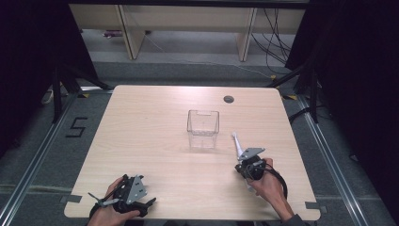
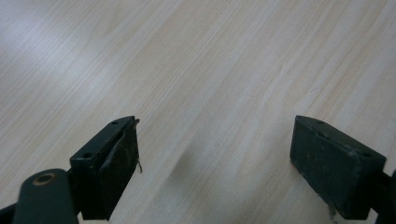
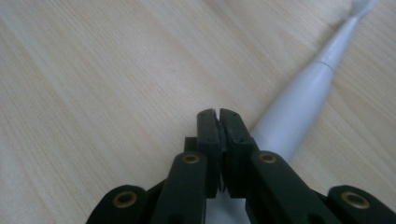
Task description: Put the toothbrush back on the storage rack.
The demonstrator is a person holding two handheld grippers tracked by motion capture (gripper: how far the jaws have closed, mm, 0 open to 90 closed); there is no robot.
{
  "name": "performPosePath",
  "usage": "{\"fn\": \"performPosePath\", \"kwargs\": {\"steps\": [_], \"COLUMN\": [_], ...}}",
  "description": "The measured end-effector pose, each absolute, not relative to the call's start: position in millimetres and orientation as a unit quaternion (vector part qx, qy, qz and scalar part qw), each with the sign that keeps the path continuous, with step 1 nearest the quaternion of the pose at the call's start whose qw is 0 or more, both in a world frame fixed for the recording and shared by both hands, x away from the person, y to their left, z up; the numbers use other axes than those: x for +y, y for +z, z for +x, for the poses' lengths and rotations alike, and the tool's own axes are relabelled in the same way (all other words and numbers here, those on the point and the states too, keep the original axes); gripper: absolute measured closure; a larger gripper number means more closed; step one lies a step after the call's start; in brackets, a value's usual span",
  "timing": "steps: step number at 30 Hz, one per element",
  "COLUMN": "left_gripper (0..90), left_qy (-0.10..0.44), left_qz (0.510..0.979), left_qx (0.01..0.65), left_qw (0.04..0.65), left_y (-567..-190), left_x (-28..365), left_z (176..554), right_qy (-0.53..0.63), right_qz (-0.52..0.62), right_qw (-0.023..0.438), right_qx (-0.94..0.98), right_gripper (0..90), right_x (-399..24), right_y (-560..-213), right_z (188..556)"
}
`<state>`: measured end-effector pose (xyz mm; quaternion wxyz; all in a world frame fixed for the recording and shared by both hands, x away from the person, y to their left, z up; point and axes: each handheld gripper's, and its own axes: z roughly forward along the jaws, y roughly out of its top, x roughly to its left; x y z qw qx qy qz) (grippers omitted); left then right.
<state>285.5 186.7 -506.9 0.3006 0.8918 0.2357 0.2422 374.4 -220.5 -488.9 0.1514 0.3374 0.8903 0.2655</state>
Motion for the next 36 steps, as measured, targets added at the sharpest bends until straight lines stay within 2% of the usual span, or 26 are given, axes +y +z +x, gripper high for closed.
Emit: {"fn": "performPosePath", "kwargs": {"steps": [6, 7, 10, 12, 17, 32, 36], "left_gripper": [15.0, 15.1, 15.0, 15.0, 15.1, 15.0, 15.0], "left_qy": [0.242, 0.242, 0.242, 0.242, 0.242, 0.243, 0.242], "left_qz": [0.892, 0.892, 0.892, 0.892, 0.892, 0.892, 0.892], "left_qx": [0.236, 0.235, 0.236, 0.236, 0.235, 0.235, 0.235], "left_qw": [0.3, 0.3, 0.3, 0.3, 0.299, 0.3, 0.3], "left_y": [-506.9, -506.8, -507.0, -506.9, -507.0, -507.0, -506.7], "left_x": [186.6, 186.6, 186.5, 186.6, 186.5, 186.3, 186.1], "left_z": [285.4, 285.5, 285.4, 285.4, 285.4, 285.4, 285.3], "right_qy": [0.262, 0.268, 0.262, 0.265, 0.265, 0.261, 0.259], "right_qz": [0.352, 0.34, 0.346, 0.342, 0.359, 0.38, 0.383], "right_qw": [0.141, 0.155, 0.146, 0.158, 0.144, 0.142, 0.132], "right_qx": [0.887, 0.888, 0.889, 0.888, 0.884, 0.876, 0.877], "right_gripper": [87.7, 87.8, 87.8, 87.7, 87.7, 87.7, 83.2], "right_x": [-226.5, -228.0, -230.9, -232.4, -235.0, -250.2, -251.3], "right_y": [-486.2, -487.7, -484.8, -485.7, -484.9, -482.6, -480.3], "right_z": [372.4, 373.8, 373.0, 374.3, 372.0, 370.6, 369.0]}}
